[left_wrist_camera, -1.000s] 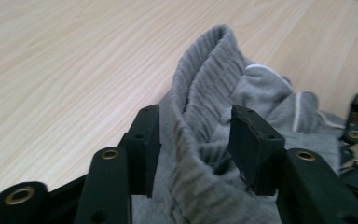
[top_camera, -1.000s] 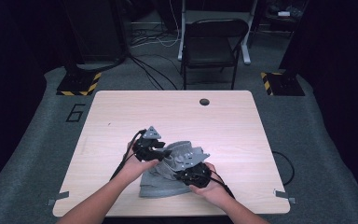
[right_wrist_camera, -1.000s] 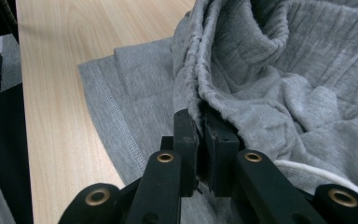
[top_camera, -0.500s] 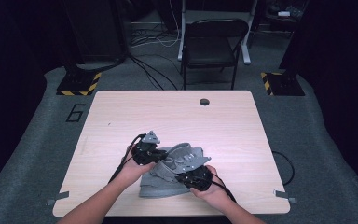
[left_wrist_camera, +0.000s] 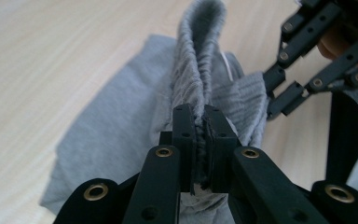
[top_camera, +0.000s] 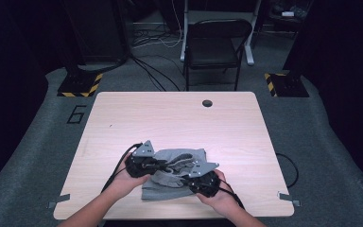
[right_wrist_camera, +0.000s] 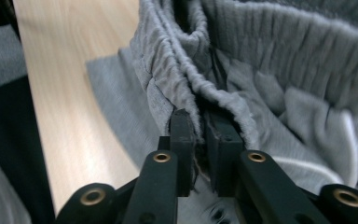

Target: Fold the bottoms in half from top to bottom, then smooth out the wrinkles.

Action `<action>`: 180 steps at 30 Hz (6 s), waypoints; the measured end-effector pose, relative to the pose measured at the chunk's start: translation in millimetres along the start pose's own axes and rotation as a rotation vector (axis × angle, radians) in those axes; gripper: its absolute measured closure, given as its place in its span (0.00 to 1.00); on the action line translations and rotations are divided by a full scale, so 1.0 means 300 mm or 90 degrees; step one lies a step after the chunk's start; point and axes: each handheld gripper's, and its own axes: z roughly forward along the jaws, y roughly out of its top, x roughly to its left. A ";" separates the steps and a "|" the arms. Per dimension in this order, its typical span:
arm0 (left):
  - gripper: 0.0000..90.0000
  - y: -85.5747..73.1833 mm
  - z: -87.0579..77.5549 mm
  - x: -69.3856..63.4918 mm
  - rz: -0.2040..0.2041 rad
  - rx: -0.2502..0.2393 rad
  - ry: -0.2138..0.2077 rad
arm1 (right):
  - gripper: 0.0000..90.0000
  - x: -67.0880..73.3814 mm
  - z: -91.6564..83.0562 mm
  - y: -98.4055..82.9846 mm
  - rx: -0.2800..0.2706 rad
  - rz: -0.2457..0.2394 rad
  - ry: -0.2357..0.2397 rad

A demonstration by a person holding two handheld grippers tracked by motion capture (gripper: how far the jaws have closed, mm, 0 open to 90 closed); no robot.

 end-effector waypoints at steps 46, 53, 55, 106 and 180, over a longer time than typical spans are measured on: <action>0.51 -0.135 0.043 -0.111 -0.022 0.012 -0.034 | 0.49 0.012 -0.029 -0.020 0.012 -0.014 0.003; 0.54 -0.174 0.080 -0.101 -0.036 0.035 -0.047 | 0.52 0.008 -0.003 -0.060 0.045 0.005 0.034; 0.54 -0.185 0.089 -0.104 -0.034 0.044 -0.042 | 0.50 0.013 0.004 -0.070 0.050 -0.002 0.034; 0.52 -0.187 0.006 0.137 -0.131 -0.032 0.076 | 0.61 -0.184 0.016 -0.104 0.023 0.120 -0.020; 0.92 -0.127 0.220 0.324 -0.162 0.054 0.173 | 0.86 -0.298 0.067 -0.079 0.027 0.138 -0.105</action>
